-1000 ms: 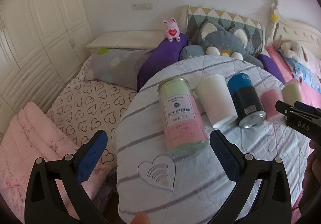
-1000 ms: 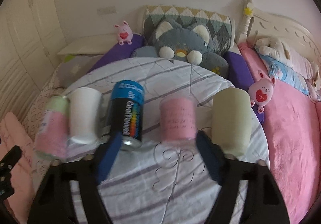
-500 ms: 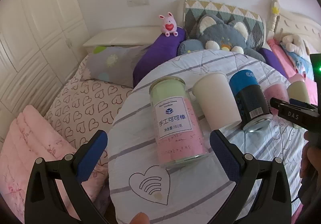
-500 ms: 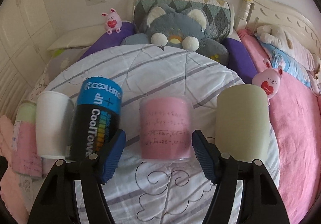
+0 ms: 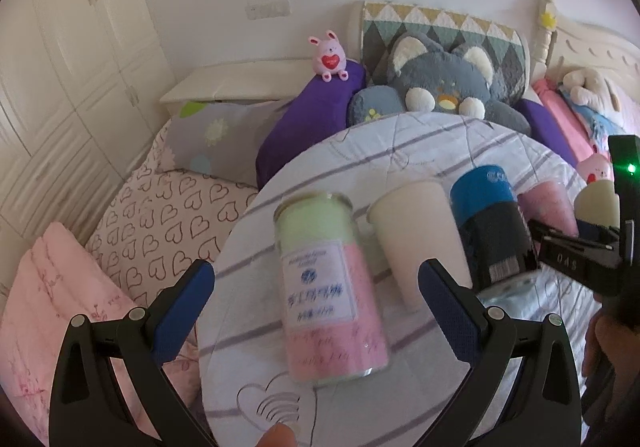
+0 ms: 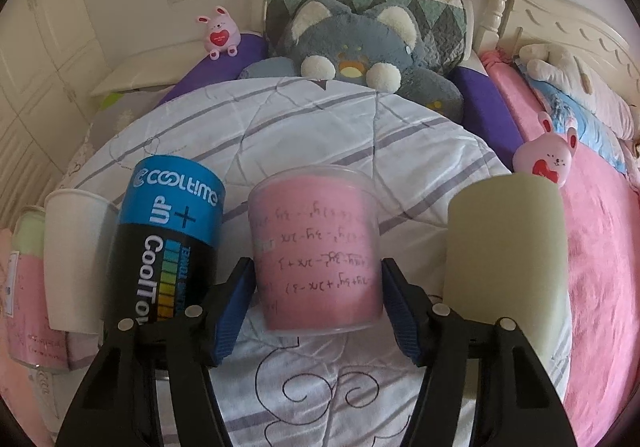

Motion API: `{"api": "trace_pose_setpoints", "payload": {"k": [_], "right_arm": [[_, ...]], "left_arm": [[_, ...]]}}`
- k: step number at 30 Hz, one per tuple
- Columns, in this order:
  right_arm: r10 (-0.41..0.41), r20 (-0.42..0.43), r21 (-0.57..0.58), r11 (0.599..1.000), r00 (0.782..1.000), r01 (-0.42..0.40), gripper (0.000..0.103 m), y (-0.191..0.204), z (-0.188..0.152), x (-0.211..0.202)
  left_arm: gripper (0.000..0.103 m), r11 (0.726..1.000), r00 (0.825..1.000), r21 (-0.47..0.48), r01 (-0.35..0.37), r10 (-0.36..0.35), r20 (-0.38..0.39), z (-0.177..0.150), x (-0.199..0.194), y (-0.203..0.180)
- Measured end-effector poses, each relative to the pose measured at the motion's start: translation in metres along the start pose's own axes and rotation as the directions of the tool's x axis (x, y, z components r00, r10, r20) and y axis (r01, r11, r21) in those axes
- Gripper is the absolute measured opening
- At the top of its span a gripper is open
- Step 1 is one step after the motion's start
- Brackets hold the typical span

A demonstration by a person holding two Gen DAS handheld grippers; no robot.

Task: Flip cup upright
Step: 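Lift the pink cup off the quilt with the right tool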

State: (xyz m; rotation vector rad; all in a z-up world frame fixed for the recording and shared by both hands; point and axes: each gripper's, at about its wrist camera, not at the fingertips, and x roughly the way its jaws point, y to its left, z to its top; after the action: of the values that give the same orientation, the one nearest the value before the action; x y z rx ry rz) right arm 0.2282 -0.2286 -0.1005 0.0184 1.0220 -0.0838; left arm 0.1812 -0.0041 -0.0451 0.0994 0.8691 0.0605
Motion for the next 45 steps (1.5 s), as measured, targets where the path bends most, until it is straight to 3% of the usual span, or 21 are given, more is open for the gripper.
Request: {"api": "trace_pose_setpoints", "payload": {"k": [13,22,28,34,45], "right_arm": [[0.002,0.001,-0.031,1.0,1.0,-0.002,0.063,0.001,0.005,0.006],[0.039,0.057,-0.032,0.999,0.998,-0.037,0.063,0.009,-0.005,-0.036],[0.094,0.074,-0.043,0.995,0.993,-0.091,0.063,0.02,-0.043,-0.083],[0.139,0.044,-0.06,0.989,0.989,-0.136,0.063,0.039,-0.11,-0.113],[0.146,-0.024,-0.032,0.989,0.989,-0.146,0.064,0.071,-0.168,-0.101]], "left_arm": [[0.103,1.0,1.0,0.014,0.0,0.0,-0.025,0.01,0.023,-0.015],[0.103,1.0,1.0,-0.007,0.003,-0.003,-0.015,0.004,0.008,-0.005],[0.103,1.0,1.0,-0.007,0.003,-0.003,0.002,-0.019,-0.019,0.002],[0.103,1.0,1.0,-0.01,0.008,-0.008,-0.011,-0.061,-0.046,0.016],[0.103,1.0,0.997,-0.015,-0.006,0.005,-0.072,-0.12,-0.067,0.034]]}}
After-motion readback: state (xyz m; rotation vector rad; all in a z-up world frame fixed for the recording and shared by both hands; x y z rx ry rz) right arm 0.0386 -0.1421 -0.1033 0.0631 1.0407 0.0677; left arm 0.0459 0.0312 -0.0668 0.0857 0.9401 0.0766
